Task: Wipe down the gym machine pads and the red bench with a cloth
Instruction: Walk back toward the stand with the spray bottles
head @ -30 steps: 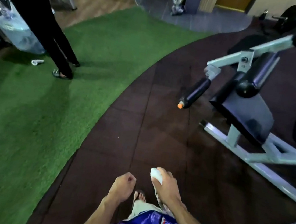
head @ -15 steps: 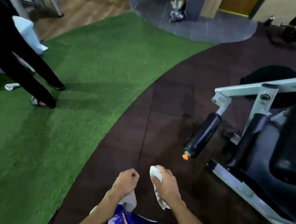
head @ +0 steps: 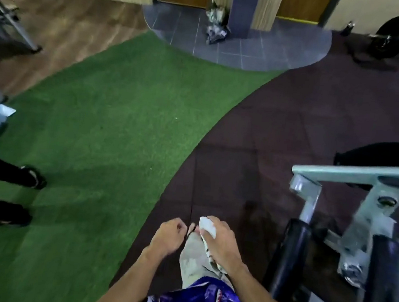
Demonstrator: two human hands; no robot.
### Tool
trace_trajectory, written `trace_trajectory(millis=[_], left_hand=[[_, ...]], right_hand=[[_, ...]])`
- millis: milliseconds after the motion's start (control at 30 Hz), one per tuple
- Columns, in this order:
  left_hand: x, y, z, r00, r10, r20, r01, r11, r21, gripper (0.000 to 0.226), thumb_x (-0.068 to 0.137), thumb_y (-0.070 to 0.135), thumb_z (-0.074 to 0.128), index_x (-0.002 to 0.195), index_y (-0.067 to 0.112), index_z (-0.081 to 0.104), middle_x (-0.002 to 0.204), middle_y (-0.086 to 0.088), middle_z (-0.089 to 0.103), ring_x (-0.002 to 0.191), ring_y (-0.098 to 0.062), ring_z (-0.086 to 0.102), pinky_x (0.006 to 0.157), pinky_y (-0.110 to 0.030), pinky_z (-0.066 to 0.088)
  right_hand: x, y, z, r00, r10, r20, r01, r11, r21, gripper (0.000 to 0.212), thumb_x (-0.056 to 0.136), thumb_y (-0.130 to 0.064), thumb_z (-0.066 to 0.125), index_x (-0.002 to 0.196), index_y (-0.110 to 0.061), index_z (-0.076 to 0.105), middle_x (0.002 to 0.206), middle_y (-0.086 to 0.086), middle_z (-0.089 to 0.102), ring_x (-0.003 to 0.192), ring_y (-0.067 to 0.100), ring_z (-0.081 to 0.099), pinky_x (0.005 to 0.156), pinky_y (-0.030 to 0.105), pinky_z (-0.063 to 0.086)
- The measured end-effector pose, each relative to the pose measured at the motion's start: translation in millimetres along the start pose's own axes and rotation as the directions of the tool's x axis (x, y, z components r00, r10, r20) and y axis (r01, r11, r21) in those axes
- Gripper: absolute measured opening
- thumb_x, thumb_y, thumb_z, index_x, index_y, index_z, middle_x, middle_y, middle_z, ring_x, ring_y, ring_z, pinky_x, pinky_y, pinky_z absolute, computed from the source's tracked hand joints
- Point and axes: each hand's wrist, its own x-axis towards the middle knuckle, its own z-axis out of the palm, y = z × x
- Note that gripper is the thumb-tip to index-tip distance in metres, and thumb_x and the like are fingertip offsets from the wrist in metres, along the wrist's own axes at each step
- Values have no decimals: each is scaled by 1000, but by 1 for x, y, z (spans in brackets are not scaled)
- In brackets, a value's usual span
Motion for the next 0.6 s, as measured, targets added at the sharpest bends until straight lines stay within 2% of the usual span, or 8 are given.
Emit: trace_trajectory(millis=[200,333,533,600], left_hand=[[165,100,-70,1000,-3,9,2,999,46,22,95,26,50,96,16,69,107,-5,74,103,-25,67,93,-32,49],[252,166,-113,1000,-3,28,2,1000,18,20,94,28,51,95,18,68,104,-6,74,100,-27,67,91,-34,52],[417,246,-172,997,41,60,-46,996,75,29,97,29,46,105,11,68,109,-13,71,100,-32,66,91,-38,52],[477,278,-195,996,57,71,-62,995,78,30,98,29,46,105,9,68,108,-13,72,101,-31,67,90,-36,52]], right_hand=[[171,-49,-101,999,-26,21,26,999,-24,47,96,-42,49,141,-32,43,136,3,53,124,30,50,106,38,39],[267,-82,-163,1000,-4,22,4,1000,-30,49,95,-41,51,142,-32,42,139,4,52,124,31,49,106,39,41],[433,-118,-233,999,44,16,-44,999,7,48,95,-41,51,142,-34,42,136,4,51,122,31,50,105,40,41],[495,-132,-256,999,44,6,-44,999,2,48,96,-42,50,142,-32,43,134,5,53,122,31,51,105,40,41]])
